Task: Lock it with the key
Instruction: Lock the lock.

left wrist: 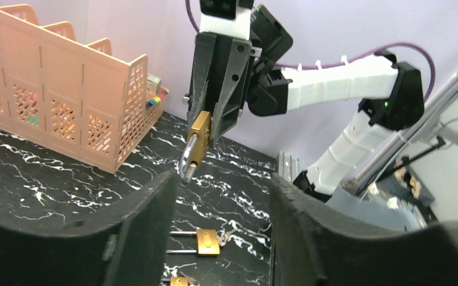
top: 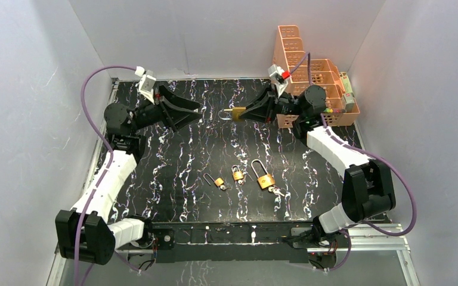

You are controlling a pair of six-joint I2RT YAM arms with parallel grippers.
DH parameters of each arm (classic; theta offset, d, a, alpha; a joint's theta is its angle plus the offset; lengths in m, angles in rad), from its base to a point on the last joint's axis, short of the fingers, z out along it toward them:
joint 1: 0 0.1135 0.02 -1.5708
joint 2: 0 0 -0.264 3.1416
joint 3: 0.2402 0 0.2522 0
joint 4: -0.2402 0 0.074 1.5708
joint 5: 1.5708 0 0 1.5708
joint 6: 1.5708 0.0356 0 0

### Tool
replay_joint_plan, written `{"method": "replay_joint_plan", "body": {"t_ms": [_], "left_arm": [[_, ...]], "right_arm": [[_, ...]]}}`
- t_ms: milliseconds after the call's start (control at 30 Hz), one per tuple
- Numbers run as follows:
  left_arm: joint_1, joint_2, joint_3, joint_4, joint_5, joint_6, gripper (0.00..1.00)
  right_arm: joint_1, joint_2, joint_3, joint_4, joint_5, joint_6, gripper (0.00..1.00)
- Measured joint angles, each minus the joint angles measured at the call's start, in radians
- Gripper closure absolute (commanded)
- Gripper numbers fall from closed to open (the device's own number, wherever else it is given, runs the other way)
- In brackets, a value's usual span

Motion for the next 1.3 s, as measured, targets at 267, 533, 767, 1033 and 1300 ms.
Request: {"method": "replay_joint_plan", "body": {"t_ms": [267, 533, 767, 1033, 1300], "left_arm": [[-0.018, 0.107, 0.042, -0.076, 0.1, 0.001, 0.44], [-0.07, 0.12, 0.042, -0.048, 0.153, -0.008, 0.79], [-0.098, 0.129, 0.043, -0.01, 0.212, -0.02, 0.72], [-0.1, 0.129, 0.042, 0.0, 0.23, -0.028, 0.23], [-0.1, 0.129, 0.043, 0.0, 0.212, -0.02, 0.37]], "right_arm": [[0.027, 0.034, 0.079, 0.054, -0.122, 0.135, 1.0], [0.045, 0.12, 0.128, 0.193, -0.183, 0.292, 1.0], [0.045, 0.135, 0.146, 0.235, -0.203, 0.348, 1.0], [0.043, 0.158, 0.186, 0.337, -0.209, 0.438, 1.0], [0.05, 0.171, 0.189, 0.386, -0.212, 0.484, 1.0]]}}
